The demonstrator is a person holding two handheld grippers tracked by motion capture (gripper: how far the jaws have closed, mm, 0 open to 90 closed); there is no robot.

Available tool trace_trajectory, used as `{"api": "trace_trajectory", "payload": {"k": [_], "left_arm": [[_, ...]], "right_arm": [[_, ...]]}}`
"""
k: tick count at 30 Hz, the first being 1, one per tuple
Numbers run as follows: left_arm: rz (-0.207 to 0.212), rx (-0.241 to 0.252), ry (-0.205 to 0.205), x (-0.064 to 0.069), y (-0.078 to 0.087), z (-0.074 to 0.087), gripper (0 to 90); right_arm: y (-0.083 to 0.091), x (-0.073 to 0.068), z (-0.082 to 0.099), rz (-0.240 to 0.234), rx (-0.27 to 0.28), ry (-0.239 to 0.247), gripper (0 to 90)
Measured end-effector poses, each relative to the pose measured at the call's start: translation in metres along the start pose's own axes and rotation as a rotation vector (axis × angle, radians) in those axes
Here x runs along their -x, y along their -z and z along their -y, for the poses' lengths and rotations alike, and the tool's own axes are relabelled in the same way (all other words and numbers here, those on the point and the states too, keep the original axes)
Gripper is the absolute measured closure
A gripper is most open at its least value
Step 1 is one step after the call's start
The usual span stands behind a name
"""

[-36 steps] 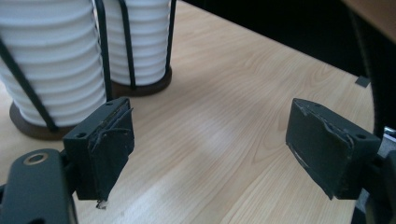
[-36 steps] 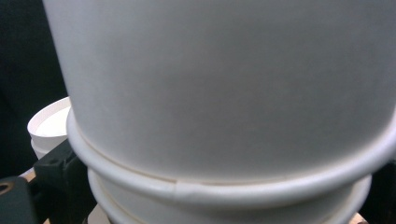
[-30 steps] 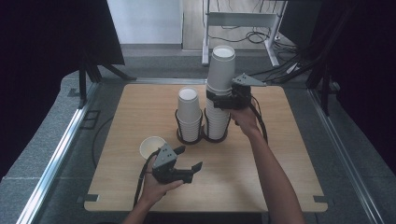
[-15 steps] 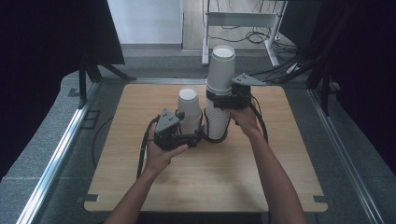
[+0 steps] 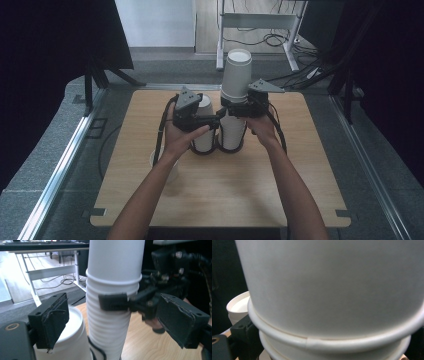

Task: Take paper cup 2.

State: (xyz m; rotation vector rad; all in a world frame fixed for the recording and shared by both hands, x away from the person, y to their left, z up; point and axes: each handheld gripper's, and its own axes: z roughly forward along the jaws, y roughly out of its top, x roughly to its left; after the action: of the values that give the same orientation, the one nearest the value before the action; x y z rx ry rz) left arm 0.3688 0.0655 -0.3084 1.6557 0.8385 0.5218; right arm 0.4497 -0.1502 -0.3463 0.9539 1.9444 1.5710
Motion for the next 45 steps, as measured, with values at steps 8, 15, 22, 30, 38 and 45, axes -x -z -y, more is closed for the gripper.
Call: {"api": "trace_trajectory", "payload": {"k": [8, 15, 22, 30, 38, 45], "left_arm": [[0.031, -0.001, 0.053, -0.009, -0.016, -0.015, 8.8], [0.038, -0.021, 0.040, -0.013, -0.035, -0.021, 7.3], [0.052, -0.019, 0.029, -0.014, -0.055, -0.034, 7.4], [0.091, 0.012, 0.006, -0.012, -0.074, -0.045, 8.3], [0.100, 0.054, -0.017, -0.009, -0.082, -0.051, 14.2], [0.088, 0.107, -0.045, -0.009, -0.076, -0.057, 16.6]], "right_arm": [[0.000, 0.000, -0.001, 0.004, -0.002, 0.010, 2.4], [0.000, 0.000, -0.001, 0.003, -0.003, 0.013, 2.4], [0.000, 0.000, -0.001, 0.003, -0.007, 0.017, 2.5], [0.000, -0.001, -0.002, 0.006, -0.015, 0.020, 2.5], [0.000, -0.001, -0.003, 0.003, -0.026, 0.016, 2.7], [0.000, -0.001, -0.003, 0.003, -0.024, 0.022, 2.7]]}}
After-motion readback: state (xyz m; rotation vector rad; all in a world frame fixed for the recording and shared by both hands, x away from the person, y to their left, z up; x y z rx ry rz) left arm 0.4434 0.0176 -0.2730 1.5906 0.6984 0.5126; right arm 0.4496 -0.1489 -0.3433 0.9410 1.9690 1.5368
